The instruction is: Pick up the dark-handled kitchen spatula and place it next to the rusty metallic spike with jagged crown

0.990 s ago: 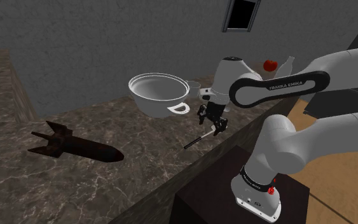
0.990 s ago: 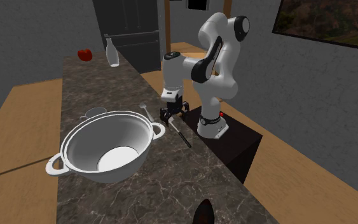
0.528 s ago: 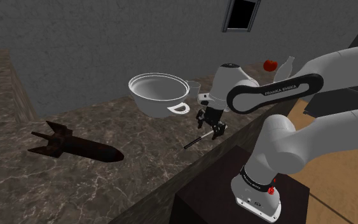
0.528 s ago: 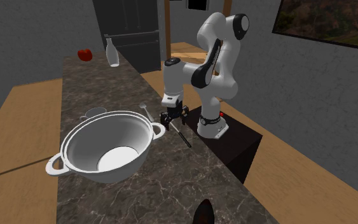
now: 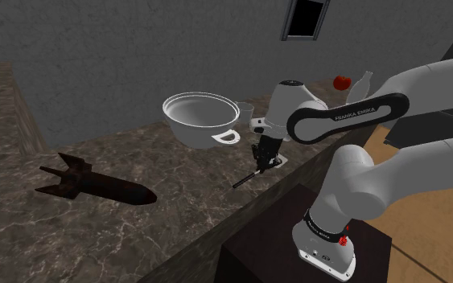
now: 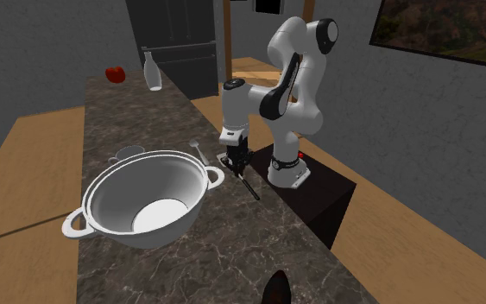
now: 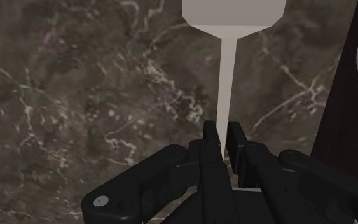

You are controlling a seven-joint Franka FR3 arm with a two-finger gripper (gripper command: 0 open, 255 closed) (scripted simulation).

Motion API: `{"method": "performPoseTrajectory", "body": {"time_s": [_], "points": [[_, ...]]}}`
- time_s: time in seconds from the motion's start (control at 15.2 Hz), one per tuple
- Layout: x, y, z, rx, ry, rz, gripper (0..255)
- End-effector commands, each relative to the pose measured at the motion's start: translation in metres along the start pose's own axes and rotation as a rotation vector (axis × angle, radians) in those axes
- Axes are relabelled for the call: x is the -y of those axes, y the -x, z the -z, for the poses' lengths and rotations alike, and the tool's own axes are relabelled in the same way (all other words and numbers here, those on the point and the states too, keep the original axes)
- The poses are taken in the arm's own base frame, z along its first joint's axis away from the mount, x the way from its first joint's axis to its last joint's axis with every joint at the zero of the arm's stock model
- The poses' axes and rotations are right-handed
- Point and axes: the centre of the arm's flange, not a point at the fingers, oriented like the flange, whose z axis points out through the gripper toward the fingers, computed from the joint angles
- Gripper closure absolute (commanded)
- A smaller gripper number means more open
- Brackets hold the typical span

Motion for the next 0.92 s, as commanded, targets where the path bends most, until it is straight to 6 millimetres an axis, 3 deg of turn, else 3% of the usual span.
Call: {"method": "performPoseTrajectory", "body": {"time_s": [0.0, 0.33, 0.86], "points": [[0.000, 0.000, 0.000, 0.000, 0.000, 0.000, 255], [0.000, 0.000, 0.000, 0.000, 0.000, 0.000, 255], [0.000, -0.003, 0.042, 0.000, 0.000, 0.000, 255]]}}
